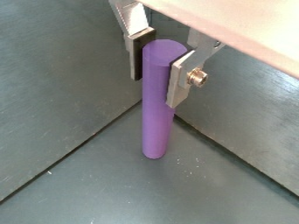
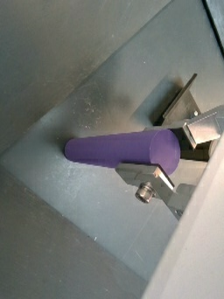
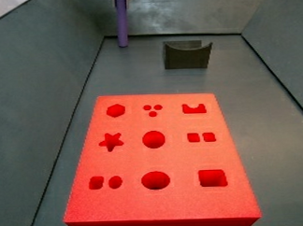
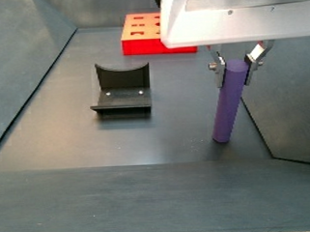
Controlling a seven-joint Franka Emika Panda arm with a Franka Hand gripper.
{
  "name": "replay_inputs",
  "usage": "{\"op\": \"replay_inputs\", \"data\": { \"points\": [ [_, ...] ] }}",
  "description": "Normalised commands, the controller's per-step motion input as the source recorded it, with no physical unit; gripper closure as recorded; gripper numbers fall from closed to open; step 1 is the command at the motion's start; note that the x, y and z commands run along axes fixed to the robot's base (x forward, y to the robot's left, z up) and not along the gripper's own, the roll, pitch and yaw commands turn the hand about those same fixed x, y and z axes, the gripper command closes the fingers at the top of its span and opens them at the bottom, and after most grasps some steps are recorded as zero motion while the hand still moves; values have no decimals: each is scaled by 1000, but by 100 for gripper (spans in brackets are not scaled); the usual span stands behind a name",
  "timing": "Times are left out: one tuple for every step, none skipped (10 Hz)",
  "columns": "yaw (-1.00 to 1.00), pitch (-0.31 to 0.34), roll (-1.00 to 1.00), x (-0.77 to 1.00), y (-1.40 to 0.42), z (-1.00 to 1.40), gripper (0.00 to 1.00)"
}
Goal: Pick up the round object. Move up. Move to above the board. Insert the round object.
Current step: Pick up the round object, then move up.
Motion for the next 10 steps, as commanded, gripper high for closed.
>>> {"op": "replay_inputs", "data": {
  "points": [
    [0, 0, 0, 0, 0, 0, 100],
    [0, 0, 0, 0, 0, 0, 100],
    [0, 0, 0, 0, 0, 0, 100],
    [0, 0, 0, 0, 0, 0, 100],
    [0, 0, 0, 0, 0, 0, 100],
    [0, 0, 0, 0, 0, 0, 100],
    [0, 0, 0, 0, 0, 0, 100],
    [0, 0, 0, 0, 0, 833, 100],
    [13, 11, 3, -6, 31, 815, 100],
    [7, 61, 15, -22, 35, 677, 100]
  ]
}}
